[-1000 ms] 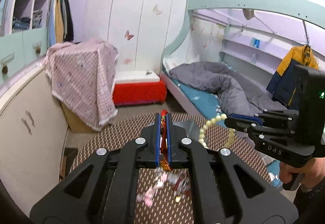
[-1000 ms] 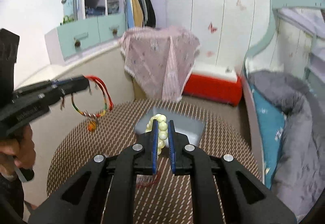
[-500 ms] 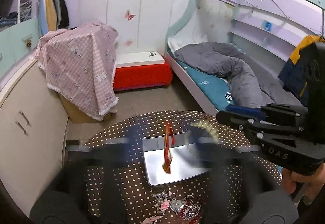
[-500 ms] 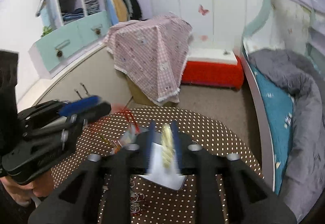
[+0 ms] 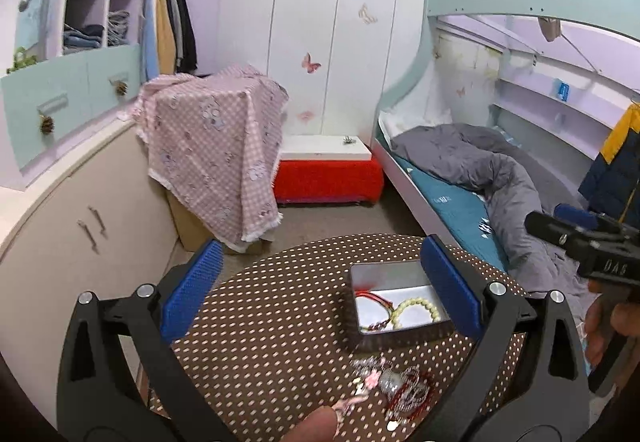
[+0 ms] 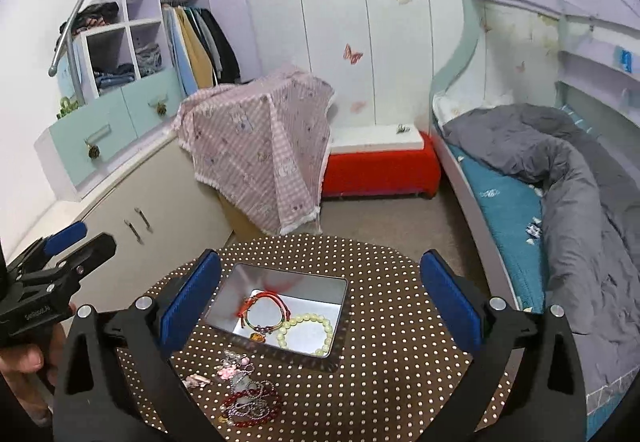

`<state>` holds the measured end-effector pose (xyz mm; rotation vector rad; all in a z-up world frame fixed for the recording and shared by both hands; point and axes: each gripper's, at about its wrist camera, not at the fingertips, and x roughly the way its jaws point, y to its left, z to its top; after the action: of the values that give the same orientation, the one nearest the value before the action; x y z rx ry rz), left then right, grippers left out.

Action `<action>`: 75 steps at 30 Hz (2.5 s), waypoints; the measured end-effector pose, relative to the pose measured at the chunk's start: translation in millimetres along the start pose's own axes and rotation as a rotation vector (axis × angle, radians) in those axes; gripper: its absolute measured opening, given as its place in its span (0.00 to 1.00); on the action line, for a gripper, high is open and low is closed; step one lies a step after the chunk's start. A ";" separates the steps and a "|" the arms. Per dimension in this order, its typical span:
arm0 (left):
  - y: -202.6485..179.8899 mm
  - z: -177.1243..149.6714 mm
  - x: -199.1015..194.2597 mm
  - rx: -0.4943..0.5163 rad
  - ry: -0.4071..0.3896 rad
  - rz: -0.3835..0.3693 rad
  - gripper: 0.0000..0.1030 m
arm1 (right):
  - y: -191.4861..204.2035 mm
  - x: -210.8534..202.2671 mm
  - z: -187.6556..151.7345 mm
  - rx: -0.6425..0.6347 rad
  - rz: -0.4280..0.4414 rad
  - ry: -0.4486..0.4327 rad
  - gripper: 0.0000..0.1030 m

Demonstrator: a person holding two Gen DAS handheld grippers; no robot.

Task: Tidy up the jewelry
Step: 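Lower both bracelets into the gray metal box and open both grippers, then move both grippers back over the remaining jewelry pile, then grasp a pink bunny charm with the left gripper while the right gripper grasps a white charm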

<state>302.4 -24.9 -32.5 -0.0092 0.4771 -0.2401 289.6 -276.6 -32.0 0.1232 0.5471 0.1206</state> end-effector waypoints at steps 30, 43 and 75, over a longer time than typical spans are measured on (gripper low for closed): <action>8.5 -77.1 -78.9 -0.011 -0.009 0.131 0.94 | 18.0 -75.6 -63.1 -0.029 0.007 -0.049 0.93; 7.7 -136.4 -24.3 0.028 0.168 0.121 0.94 | 24.1 -32.1 -106.3 -0.031 0.023 0.125 0.93; 14.5 -159.1 57.8 0.066 0.410 -0.026 0.42 | 69.4 28.9 -123.3 -0.124 0.180 0.271 0.92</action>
<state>282.9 -16.7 -201.1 0.0996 0.8773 -0.2847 243.8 -193.6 -140.9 0.0348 0.7966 0.3497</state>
